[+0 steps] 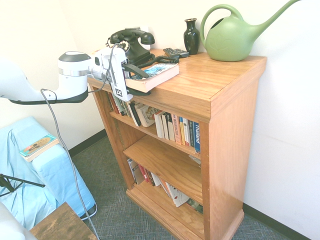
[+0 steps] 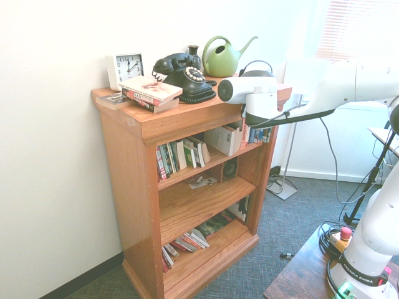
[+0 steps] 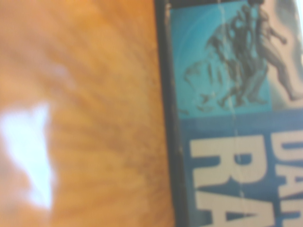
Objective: Shelf the books
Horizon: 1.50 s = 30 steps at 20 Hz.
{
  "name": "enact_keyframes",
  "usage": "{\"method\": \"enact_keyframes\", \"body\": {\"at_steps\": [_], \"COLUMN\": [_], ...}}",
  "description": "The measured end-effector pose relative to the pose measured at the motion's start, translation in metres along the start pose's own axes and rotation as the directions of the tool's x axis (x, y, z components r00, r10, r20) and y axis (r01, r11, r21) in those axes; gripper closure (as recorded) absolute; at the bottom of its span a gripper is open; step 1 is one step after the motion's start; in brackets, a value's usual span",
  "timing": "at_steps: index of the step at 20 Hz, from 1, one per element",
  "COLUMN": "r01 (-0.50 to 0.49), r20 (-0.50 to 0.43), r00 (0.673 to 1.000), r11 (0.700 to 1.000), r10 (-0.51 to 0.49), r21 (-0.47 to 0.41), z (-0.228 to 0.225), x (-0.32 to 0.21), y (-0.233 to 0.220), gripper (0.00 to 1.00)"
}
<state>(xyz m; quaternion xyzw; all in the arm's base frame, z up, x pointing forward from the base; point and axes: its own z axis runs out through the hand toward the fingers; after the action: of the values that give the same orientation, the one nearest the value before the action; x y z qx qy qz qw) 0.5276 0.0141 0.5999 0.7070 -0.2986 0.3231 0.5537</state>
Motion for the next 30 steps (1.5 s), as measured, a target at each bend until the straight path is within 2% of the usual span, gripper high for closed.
{"method": "enact_keyframes", "body": {"at_steps": [19,26,30], "r01": [-0.029,-0.161,-0.25], "r20": [0.007,0.095,0.229], "r00": [1.0,0.984,0.954], "r11": [1.0,0.978,0.936], "r10": [0.029,0.149,0.195], "r21": [0.004,0.131,0.247], "z": [-0.002,-0.016,-0.035], "x": [0.006,0.016,-0.007], "y": [0.017,0.085,0.128], "gripper": [1.0,1.0,1.0]}}
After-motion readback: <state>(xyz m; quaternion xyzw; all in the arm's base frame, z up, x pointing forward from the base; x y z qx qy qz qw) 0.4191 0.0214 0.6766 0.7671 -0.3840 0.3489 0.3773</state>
